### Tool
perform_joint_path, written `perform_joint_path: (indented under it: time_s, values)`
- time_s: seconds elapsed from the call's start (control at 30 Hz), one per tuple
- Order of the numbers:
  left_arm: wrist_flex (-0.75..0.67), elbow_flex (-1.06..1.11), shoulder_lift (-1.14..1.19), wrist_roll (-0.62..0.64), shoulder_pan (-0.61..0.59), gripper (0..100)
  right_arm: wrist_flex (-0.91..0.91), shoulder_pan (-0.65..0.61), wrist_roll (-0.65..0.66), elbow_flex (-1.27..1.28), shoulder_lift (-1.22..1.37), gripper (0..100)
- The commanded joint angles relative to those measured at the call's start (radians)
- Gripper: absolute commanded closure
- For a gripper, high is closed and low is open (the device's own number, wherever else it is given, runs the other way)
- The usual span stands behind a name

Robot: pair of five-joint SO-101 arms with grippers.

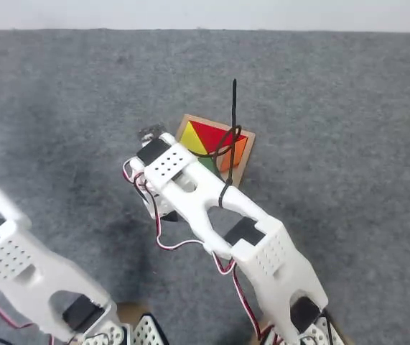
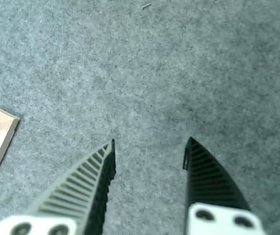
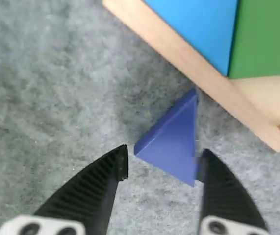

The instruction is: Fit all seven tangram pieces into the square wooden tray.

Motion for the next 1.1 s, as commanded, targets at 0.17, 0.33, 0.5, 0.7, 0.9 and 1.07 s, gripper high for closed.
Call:
perform_joint_path:
  time_s: [0.17, 0.33, 0.5, 0.7, 0.9, 1.07]
  values:
    - [-0.018, -0.012, -0.011, -0.011, 0.0, 78, -0.021, -0.002, -0.009, 0.038, -0.07, 75.3]
    - [-0.018, -0.013, -0.012, -0.011, 0.0, 78, -0.079, 0.004, -0.008, 0.106, -0.07, 75.3]
    - [-0.014, -0.013, -0.012, -0.011, -0.002, 78, -0.077, 0.012, -0.006, 0.109, -0.065, 76.4]
    - [-0.012, -0.013, -0.012, -0.011, -0.002, 78, -0.039, 0.015, 0.071, 0.109, -0.062, 90.1]
    - [-0.012, -0.013, -0.012, -0.011, -0.002, 78, -0.015, 0.021, 0.094, 0.1, -0.068, 90.0]
    - [-0.014, -0.013, -0.012, -0.011, -0.002, 78, -0.008, 0.019, 0.166, 0.092, -0.189, 90.0]
